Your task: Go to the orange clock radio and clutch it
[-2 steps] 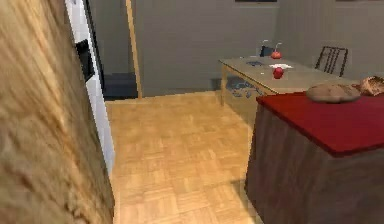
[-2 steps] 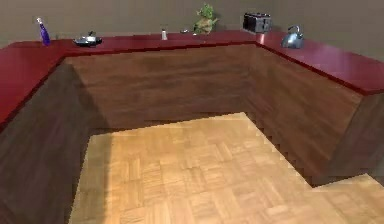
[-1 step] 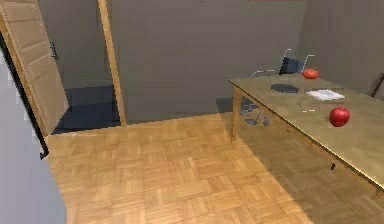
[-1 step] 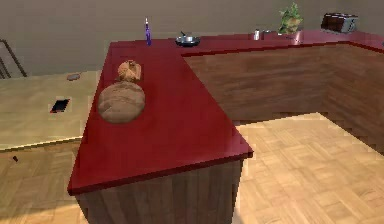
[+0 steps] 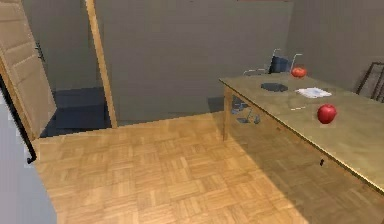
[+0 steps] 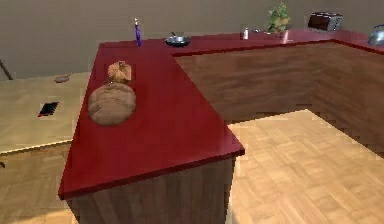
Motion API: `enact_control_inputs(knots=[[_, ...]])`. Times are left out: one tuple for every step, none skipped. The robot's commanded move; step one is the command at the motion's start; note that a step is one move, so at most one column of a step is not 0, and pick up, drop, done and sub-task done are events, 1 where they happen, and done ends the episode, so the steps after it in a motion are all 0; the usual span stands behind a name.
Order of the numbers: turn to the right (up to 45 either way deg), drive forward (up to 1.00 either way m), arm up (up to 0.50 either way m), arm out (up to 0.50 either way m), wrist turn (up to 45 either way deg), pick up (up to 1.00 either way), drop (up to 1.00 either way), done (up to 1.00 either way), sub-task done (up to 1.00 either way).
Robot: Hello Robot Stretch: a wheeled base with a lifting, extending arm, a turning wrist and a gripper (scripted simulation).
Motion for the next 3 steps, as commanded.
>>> enact_control_inputs(knots=[[6.0, 0.00, 0.00, 0.00, 0.0, 0.00, 0.00, 0.00, 0.00], [0.0, 0.30, 0.00, 0.00, 0.0, 0.00, 0.00, 0.00, 0.00], [-12.0, 0.00, 0.00, 0.00, 0.0, 0.00, 0.00, 0.00, 0.00]])
